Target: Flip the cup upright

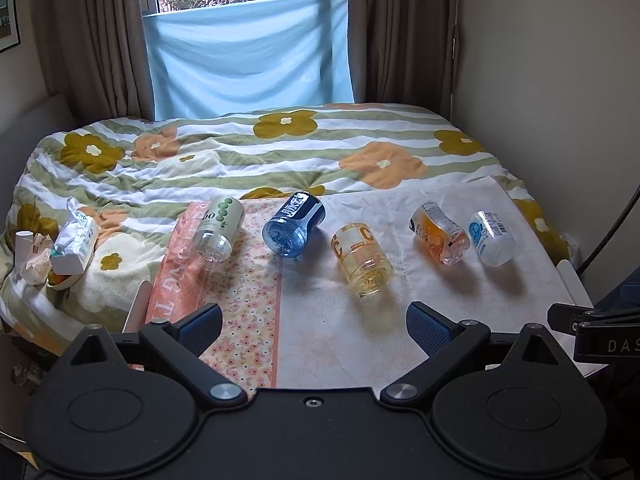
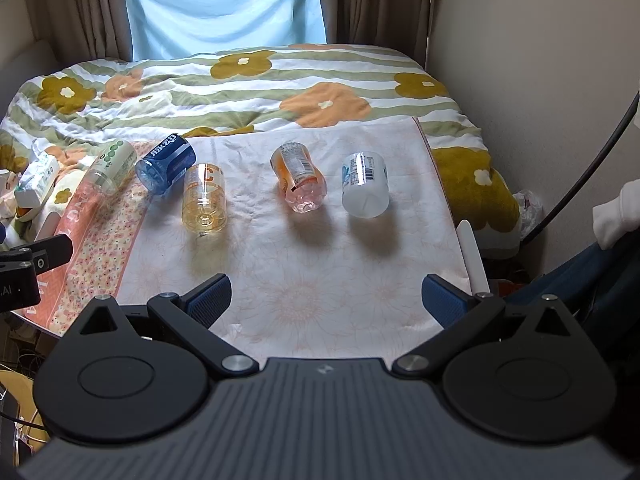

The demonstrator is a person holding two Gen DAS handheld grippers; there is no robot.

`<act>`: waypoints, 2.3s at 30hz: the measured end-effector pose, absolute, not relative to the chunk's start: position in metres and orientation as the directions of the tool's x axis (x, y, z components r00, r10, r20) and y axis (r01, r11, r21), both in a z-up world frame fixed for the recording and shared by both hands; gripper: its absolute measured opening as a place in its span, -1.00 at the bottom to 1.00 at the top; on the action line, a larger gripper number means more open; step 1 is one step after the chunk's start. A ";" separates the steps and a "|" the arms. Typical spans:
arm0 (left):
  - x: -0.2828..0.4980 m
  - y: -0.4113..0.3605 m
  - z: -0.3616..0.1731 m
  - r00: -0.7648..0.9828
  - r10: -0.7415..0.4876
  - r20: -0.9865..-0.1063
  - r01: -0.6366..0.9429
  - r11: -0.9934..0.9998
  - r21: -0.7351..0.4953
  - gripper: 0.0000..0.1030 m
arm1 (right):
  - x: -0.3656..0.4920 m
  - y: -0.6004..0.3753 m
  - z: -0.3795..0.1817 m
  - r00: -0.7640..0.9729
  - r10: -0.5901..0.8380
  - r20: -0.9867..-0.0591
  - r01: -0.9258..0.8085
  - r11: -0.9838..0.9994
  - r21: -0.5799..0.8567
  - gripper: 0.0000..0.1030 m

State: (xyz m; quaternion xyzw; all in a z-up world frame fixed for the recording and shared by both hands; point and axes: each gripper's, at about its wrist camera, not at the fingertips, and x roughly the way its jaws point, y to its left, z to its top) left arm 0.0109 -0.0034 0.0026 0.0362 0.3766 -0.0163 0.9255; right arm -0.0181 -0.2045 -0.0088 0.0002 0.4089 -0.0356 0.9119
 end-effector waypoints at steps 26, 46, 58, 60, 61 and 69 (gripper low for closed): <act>0.013 -0.001 0.003 0.716 0.013 -0.698 0.043 0.997 0.063 0.95 | -0.015 -0.205 -0.010 0.661 -0.061 -0.748 0.061 0.998 -0.027 1.00; 0.030 -0.014 0.004 0.692 -0.003 -0.722 0.064 0.996 0.058 0.95 | 0.010 -0.212 -0.019 0.649 -0.043 -0.760 0.024 0.999 -0.037 1.00; 0.095 -0.028 -0.022 0.630 0.029 -0.776 0.027 0.998 0.058 0.95 | 0.115 -0.236 -0.045 0.601 0.067 -0.797 -0.140 0.990 -0.022 1.00; 0.106 -0.027 -0.029 0.618 0.042 -0.785 0.013 0.998 0.064 0.95 | 0.136 -0.237 -0.054 0.581 0.083 -0.810 -0.162 0.987 -0.014 1.00; 0.112 -0.027 -0.032 0.612 0.047 -0.789 0.005 0.998 0.064 0.95 | 0.145 -0.238 -0.058 0.571 0.091 -0.816 -0.173 0.985 -0.011 1.00; 0.147 -0.024 -0.057 0.563 0.074 -0.823 -0.050 0.997 0.056 0.95 | 0.209 -0.228 -0.088 0.512 0.133 -0.849 -0.279 0.960 -0.018 1.00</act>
